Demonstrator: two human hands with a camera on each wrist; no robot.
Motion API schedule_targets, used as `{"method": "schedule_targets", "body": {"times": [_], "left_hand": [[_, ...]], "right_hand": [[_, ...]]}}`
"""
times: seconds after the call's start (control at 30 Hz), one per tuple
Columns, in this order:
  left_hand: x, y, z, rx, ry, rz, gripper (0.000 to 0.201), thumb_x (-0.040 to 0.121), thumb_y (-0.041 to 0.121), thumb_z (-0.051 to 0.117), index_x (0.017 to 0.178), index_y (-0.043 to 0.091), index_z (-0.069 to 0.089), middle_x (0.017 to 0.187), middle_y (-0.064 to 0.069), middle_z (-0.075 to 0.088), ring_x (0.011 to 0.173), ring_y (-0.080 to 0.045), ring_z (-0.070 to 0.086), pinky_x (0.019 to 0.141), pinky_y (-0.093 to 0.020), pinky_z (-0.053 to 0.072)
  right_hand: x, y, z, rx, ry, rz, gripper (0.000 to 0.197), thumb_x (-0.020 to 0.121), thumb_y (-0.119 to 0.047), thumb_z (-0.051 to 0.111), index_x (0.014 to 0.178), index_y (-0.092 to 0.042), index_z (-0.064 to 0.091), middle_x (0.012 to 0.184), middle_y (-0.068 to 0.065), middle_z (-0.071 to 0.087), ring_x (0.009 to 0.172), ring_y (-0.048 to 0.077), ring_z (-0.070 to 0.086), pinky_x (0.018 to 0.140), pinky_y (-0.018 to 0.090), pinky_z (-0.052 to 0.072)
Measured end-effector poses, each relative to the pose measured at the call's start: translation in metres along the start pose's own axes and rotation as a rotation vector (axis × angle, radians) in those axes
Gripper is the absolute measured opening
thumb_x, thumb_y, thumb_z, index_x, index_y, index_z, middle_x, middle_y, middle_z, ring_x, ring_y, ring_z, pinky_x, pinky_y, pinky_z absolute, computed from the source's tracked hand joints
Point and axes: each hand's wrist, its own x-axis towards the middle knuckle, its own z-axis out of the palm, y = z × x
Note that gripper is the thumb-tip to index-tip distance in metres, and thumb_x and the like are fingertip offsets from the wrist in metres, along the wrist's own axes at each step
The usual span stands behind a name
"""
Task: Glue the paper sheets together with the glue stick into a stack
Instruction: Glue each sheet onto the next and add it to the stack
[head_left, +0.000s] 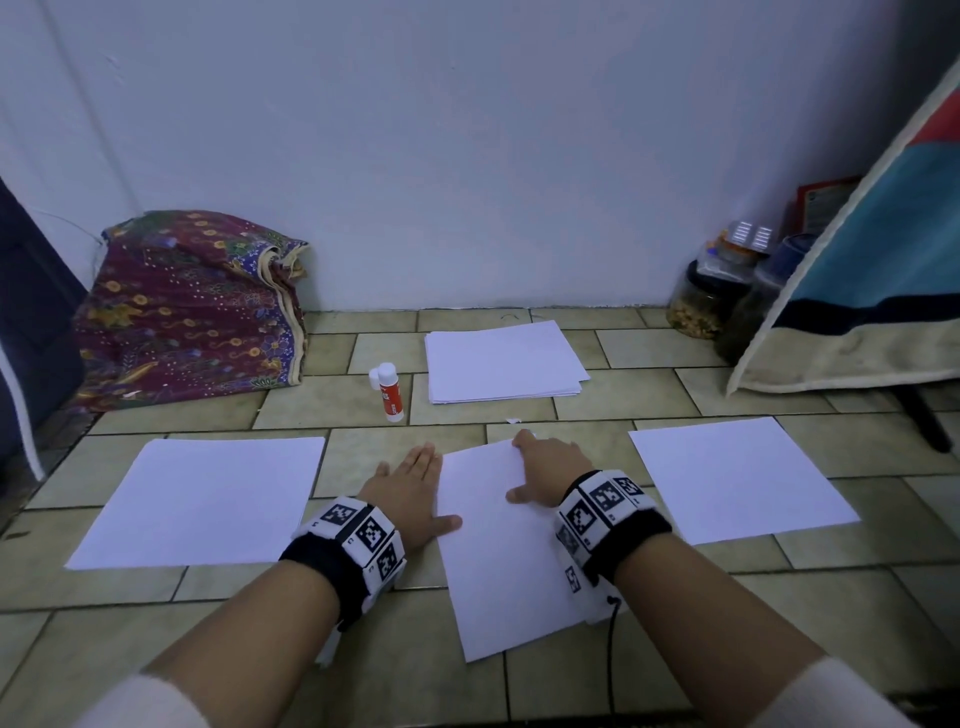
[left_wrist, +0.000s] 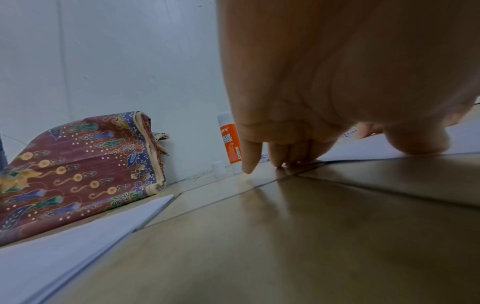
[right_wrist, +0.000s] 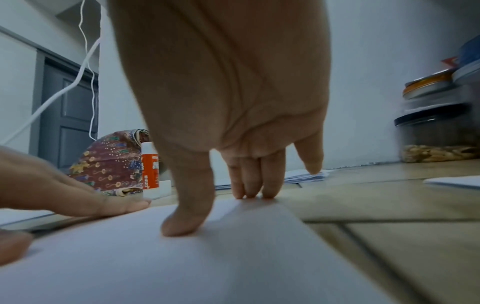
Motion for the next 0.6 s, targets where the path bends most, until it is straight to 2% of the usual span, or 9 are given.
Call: {"method": "schedule_targets", "body": {"times": [0.1,0.17,0.23,0.3,0.37,0.43,0.47,0.53,0.6], "left_hand": [[-0.003,0.002,-0.005,-0.018,0.098,-0.015,0.085,0.096,0.057,0.038,0.154,0.007,0.0,0.162,-0.004,-0.004,0.149,-0.015,-0.001,0.115,-0.04,0.023],[-0.003,0.0,-0.008,-0.078,0.203,-0.044,0.077,0.096,0.055,0.04,0.151,0.007,0.017,0.16,-0.005,0.016,0.147,-0.017,0.016,0.108,-0.039,0.034],[-0.005,-0.004,-0.012,-0.089,0.28,-0.054,0.059,0.093,0.053,0.048,0.136,0.014,0.041,0.148,-0.001,0.037,0.135,-0.018,0.036,0.097,-0.037,0.042],[-0.008,-0.006,-0.016,-0.043,0.296,-0.002,0.047,0.088,0.051,0.058,0.118,0.016,0.052,0.139,0.002,0.043,0.127,-0.017,0.039,0.092,-0.034,0.044],[-0.008,-0.008,-0.014,-0.063,0.274,0.072,0.061,0.082,0.05,0.066,0.127,0.015,0.044,0.149,-0.002,0.033,0.134,-0.018,0.031,0.098,-0.035,0.043],[-0.007,-0.009,-0.011,-0.107,0.199,0.13,0.094,0.081,0.05,0.069,0.149,0.009,0.019,0.161,-0.004,0.001,0.147,-0.018,0.009,0.112,-0.037,0.031],[-0.006,-0.01,-0.01,-0.101,0.147,0.142,0.105,0.081,0.052,0.068,0.153,0.008,0.005,0.161,-0.004,-0.013,0.149,-0.017,-0.002,0.117,-0.038,0.023],[-0.005,-0.009,-0.006,-0.054,0.055,0.134,0.113,0.083,0.059,0.062,0.152,0.007,-0.01,0.159,-0.007,-0.022,0.148,-0.018,-0.014,0.12,-0.041,0.009],[-0.001,-0.009,0.0,-0.04,-0.005,0.092,0.113,0.083,0.067,0.054,0.152,0.007,-0.013,0.159,-0.007,-0.022,0.147,-0.018,-0.017,0.12,-0.044,0.003]], "right_hand": [[-0.003,-0.014,0.003,-0.147,0.114,0.064,0.059,0.087,-0.039,0.065,0.132,-0.011,0.039,0.133,0.009,0.045,0.129,0.027,0.036,0.1,0.038,0.036],[-0.007,-0.022,0.005,-0.247,0.167,0.071,0.041,0.092,-0.028,0.057,0.128,-0.013,0.046,0.135,0.01,0.037,0.13,0.027,0.029,0.095,0.036,0.037],[-0.009,-0.03,0.008,-0.215,0.121,0.051,0.033,0.094,-0.015,0.046,0.127,-0.011,0.049,0.135,0.011,0.037,0.128,0.027,0.031,0.096,0.035,0.038],[-0.01,-0.039,0.012,-0.156,0.057,0.005,0.034,0.094,-0.011,0.044,0.127,-0.006,0.049,0.133,0.012,0.038,0.125,0.029,0.035,0.097,0.035,0.04],[-0.011,-0.047,0.017,-0.135,0.043,-0.063,0.033,0.094,-0.011,0.044,0.127,-0.004,0.048,0.133,0.014,0.039,0.123,0.031,0.037,0.098,0.036,0.041],[-0.012,-0.054,0.021,-0.104,0.05,-0.131,0.036,0.093,-0.01,0.048,0.129,-0.005,0.045,0.134,0.015,0.039,0.124,0.032,0.036,0.097,0.037,0.042],[-0.012,-0.057,0.023,-0.084,0.048,-0.167,0.041,0.092,-0.009,0.051,0.132,-0.005,0.042,0.135,0.015,0.038,0.125,0.032,0.036,0.097,0.038,0.042],[-0.01,-0.062,0.024,-0.062,0.026,-0.245,0.056,0.089,-0.009,0.059,0.139,-0.004,0.034,0.139,0.014,0.036,0.129,0.031,0.035,0.103,0.039,0.039],[-0.006,-0.066,0.024,-0.07,-0.006,-0.293,0.071,0.086,-0.011,0.065,0.144,-0.003,0.025,0.146,0.013,0.032,0.134,0.028,0.031,0.11,0.038,0.033]]}}
